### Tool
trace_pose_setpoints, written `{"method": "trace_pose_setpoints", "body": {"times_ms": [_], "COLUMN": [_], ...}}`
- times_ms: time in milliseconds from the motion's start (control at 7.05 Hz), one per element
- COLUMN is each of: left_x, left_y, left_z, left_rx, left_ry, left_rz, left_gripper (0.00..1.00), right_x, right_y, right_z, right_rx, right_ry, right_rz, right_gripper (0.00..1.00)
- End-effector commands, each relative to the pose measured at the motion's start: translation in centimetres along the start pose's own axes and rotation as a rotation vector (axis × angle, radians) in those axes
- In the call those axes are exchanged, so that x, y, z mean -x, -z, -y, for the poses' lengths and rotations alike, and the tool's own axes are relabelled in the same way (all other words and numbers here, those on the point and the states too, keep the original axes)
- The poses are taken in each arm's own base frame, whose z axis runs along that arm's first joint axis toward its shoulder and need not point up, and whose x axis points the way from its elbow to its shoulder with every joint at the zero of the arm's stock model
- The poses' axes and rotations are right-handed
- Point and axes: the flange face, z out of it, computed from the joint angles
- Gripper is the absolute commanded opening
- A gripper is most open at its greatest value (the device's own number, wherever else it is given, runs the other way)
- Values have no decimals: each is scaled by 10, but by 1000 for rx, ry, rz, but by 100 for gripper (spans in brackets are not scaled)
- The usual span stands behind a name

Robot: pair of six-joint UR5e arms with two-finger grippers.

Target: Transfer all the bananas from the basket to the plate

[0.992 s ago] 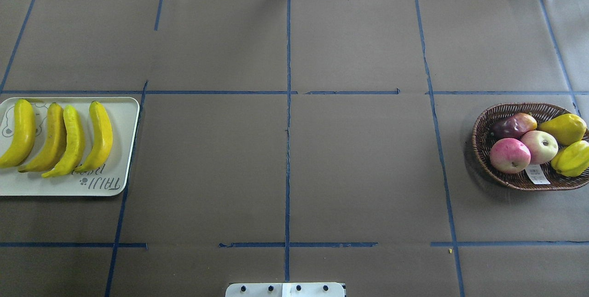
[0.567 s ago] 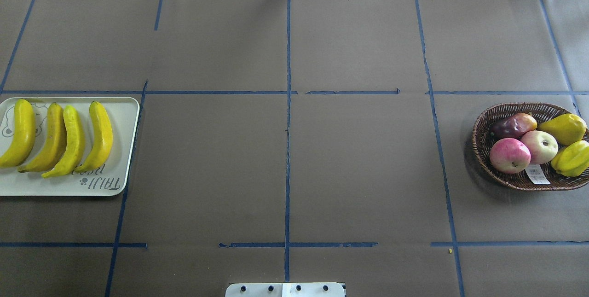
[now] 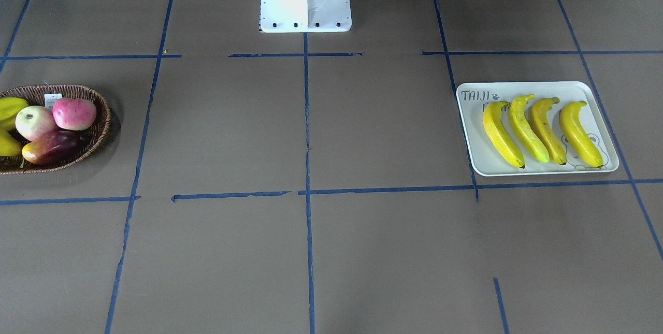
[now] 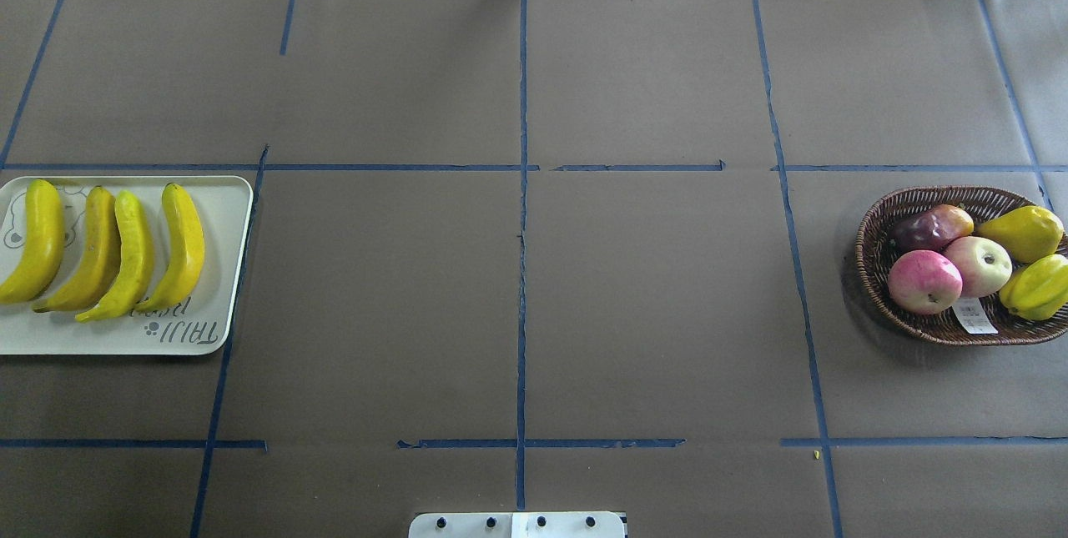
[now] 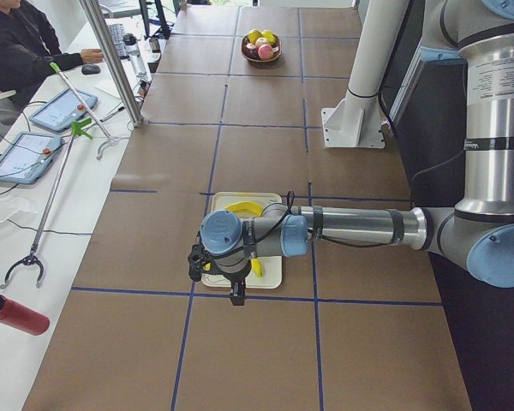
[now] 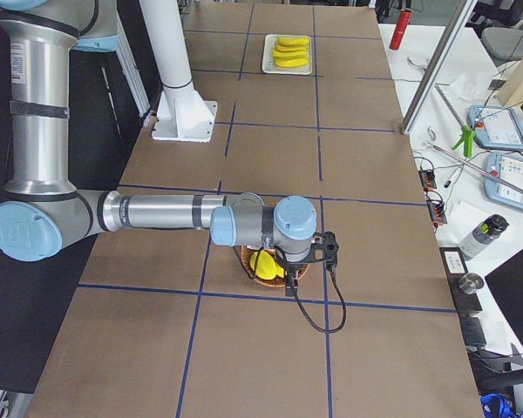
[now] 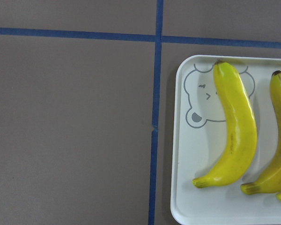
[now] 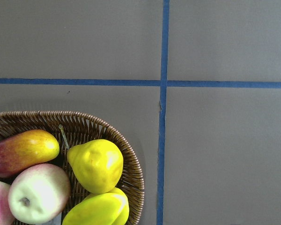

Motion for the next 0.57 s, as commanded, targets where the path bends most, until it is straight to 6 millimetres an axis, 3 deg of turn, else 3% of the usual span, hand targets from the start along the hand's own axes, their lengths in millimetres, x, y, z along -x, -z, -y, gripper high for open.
{"method": "trace_pose_setpoints", "body": {"times_ms": [0,425], "left_x": [0,0], "left_y": [-1,-1], "left_z": [0,1], "left_rx": [2,2], "left_ry": [1,1], "left_rz": [2,2], "left_gripper": [100,100], "right_x": [-1,-3], "right_y": [5,4], "right_z": [-10,-11], "right_rx": [30,32], "right_ry": [-35,-38], "right_rz": [2,-2], "right_gripper": [100,100]}}
